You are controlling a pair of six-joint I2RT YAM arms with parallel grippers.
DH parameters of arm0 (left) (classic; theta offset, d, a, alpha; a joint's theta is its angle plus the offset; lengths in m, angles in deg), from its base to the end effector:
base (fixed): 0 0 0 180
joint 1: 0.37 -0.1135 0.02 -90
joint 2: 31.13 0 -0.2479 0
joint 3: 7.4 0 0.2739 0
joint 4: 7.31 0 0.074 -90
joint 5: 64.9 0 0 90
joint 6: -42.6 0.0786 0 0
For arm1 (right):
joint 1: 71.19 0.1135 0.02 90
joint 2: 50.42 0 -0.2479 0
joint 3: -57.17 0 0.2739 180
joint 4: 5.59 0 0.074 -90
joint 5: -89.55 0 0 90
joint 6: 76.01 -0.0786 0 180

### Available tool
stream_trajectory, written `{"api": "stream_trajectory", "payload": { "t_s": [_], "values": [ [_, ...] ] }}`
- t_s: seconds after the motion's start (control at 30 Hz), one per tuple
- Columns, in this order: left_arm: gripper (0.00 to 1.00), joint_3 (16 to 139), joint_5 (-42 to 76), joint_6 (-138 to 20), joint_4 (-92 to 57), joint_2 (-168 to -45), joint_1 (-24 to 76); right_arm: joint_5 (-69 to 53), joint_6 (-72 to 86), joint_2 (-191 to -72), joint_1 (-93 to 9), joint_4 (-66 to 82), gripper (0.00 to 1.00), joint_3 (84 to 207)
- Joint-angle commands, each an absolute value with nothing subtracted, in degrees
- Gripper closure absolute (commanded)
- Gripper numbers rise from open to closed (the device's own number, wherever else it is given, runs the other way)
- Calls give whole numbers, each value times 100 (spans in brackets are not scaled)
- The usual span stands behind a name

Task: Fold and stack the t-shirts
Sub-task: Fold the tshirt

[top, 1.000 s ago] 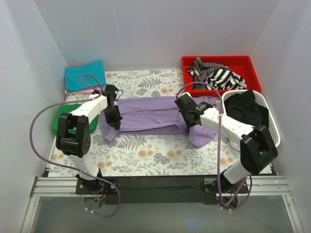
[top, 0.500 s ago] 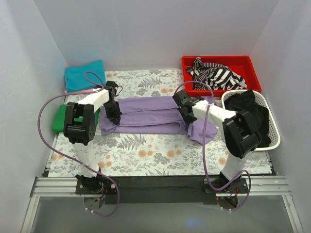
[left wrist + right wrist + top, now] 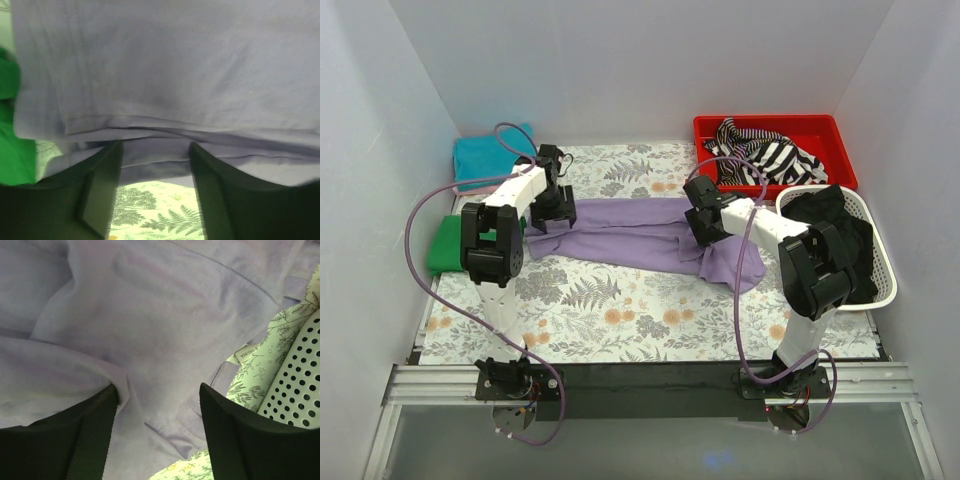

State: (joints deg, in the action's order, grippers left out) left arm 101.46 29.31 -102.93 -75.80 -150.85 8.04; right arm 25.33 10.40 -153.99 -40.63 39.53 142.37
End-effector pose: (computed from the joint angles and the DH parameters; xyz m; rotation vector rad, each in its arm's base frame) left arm 0.4362 -0.0587 0.1274 -1.1863 2.6952 -0.0535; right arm 0.3642 0.1753 0.1386 -0.4605 2.5092 -0.3811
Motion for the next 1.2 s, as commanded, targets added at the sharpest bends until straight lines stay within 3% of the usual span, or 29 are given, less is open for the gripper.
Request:
{"api": "stream_trajectory", "payload": {
  "t_s": [0.0, 0.03, 0.23, 0.4, 0.47, 0.5, 0.67, 0.83, 1.17],
  "values": [
    [16, 10307, 3371, -10269, -7980, -14855, 754, 2697, 1118, -15326, -4209, 3852, 27, 14391],
    [12, 10299, 3406, -10269, -8025, -14751, 754, 2749, 1127, -15299, -4236, 3852, 27, 14408],
    [11, 10325, 3626, -10611, -8333, -14206, 754, 2873, 1259, -14834, -4368, 3870, 26, 14531],
    [11, 10019, 2556, -10674, -8072, -13388, 754, 2878, 1101, -14158, -4368, 4055, 27, 14330],
    [10, 9826, 1986, -10568, -7904, -13230, 754, 3286, 1004, -13850, -4464, 3976, 20, 13979],
    [10, 9703, 1817, -10533, -7807, -13194, 754, 2451, 1030, -13579, -4561, 3906, 20, 13891],
    [10, 9377, 999, -10629, -7429, -13299, 833, 1557, 828, -13252, -4492, 3896, 22, 13399],
    [9, 9095, 682, -10691, -6945, -13492, 947, 781, 679, -13383, -4193, 4002, 28, 13205],
    [9, 8226, 690, -10928, -6347, -13695, 1009, 1518, 196, -13804, -3437, 3879, 33, 13169]
  ]
}}
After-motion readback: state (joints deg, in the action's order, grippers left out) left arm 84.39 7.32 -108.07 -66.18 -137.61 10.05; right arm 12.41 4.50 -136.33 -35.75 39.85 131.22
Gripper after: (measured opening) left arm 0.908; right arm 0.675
